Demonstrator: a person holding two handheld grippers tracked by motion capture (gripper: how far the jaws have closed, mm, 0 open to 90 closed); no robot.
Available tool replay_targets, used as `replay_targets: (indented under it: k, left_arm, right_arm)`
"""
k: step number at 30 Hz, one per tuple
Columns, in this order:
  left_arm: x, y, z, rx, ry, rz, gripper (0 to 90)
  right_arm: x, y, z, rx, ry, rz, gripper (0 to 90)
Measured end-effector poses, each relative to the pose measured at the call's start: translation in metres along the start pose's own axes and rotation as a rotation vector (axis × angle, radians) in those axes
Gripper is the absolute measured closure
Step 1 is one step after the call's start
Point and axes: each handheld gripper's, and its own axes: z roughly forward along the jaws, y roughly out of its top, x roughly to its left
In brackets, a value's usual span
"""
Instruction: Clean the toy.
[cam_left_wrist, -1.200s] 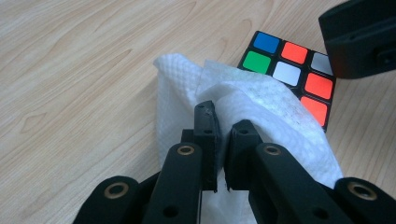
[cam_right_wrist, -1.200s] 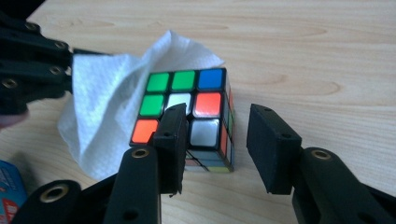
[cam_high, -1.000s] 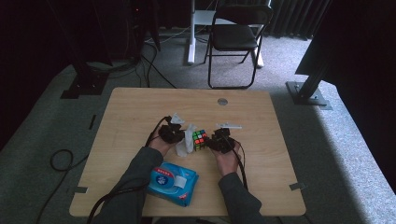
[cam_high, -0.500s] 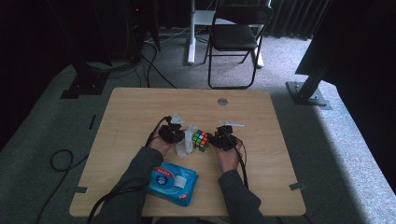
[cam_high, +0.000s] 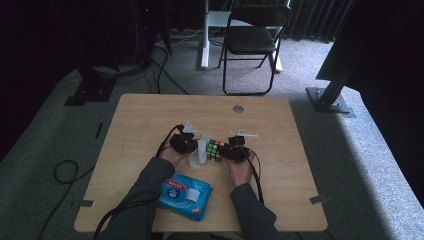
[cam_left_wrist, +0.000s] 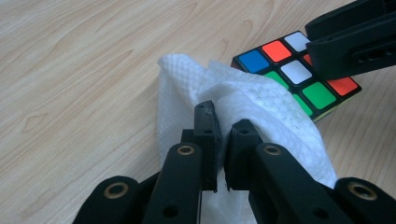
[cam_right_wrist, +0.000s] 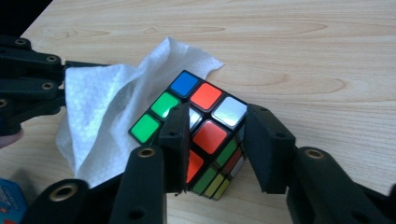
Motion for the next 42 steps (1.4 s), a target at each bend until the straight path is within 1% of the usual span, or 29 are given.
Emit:
replay_targets:
  k: [4,10,13,17,19,21,24,28,29,31,33,36,41,42]
  left_arm:
    - [0.0,0.0,-0.001,-0.008,-0.008,0.002,85.2]
    - [-0.004,0.002,0.001,-0.004,-0.032,0.029,85.3]
    - [-0.003,0.003,0.002,-0.012,-0.039,0.026,85.6]
    - [-0.001,0.003,0.002,-0.02,-0.047,0.01,85.8]
    - [-0.001,0.004,0.003,-0.017,-0.051,0.008,85.8]
    - [-0.002,0.004,0.005,-0.008,-0.052,0.013,85.7]
    - [-0.003,0.005,0.007,0.009,-0.049,0.022,85.8]
    - [-0.001,0.006,0.009,0.012,-0.049,0.008,85.9]
    - [-0.001,0.006,0.01,0.024,-0.043,0.003,86.1]
    - [-0.001,0.006,0.01,0.032,-0.039,0.001,86.3]
    - [-0.001,0.006,0.013,0.054,-0.035,0.0,86.4]
    - [-0.005,0.006,0.018,0.108,-0.013,0.033,86.6]
    - [-0.005,0.005,0.023,0.145,-0.016,0.039,86.6]
    - [-0.005,0.005,0.023,0.148,-0.02,0.032,86.6]
  right_arm:
    - [0.001,0.001,0.001,-0.004,-0.001,-0.006,67.0]
    - [0.003,0.0,0.001,-0.009,-0.005,-0.005,68.0]
    - [0.004,-0.001,0.001,-0.012,-0.005,-0.005,68.2]
    - [0.007,-0.001,0.003,-0.015,-0.004,-0.007,69.3]
    - [0.009,-0.001,0.003,-0.017,-0.004,-0.011,69.8]
    - [0.01,-0.001,0.004,-0.019,-0.007,-0.017,69.8]
    - [0.009,-0.001,0.004,-0.018,-0.004,-0.012,69.7]
    - [0.009,-0.001,0.004,-0.018,-0.004,-0.009,69.7]
    - [0.009,-0.001,0.004,-0.019,-0.004,-0.009,69.7]
    - [0.009,-0.002,0.004,-0.02,-0.002,-0.007,69.7]
    - [0.009,-0.002,0.004,-0.021,-0.003,-0.006,69.7]
    - [0.009,-0.002,0.004,-0.022,-0.003,-0.006,69.6]
    - [0.009,-0.002,0.004,-0.024,-0.004,-0.003,69.6]
    - [0.009,-0.002,0.004,-0.023,-0.003,-0.002,69.7]
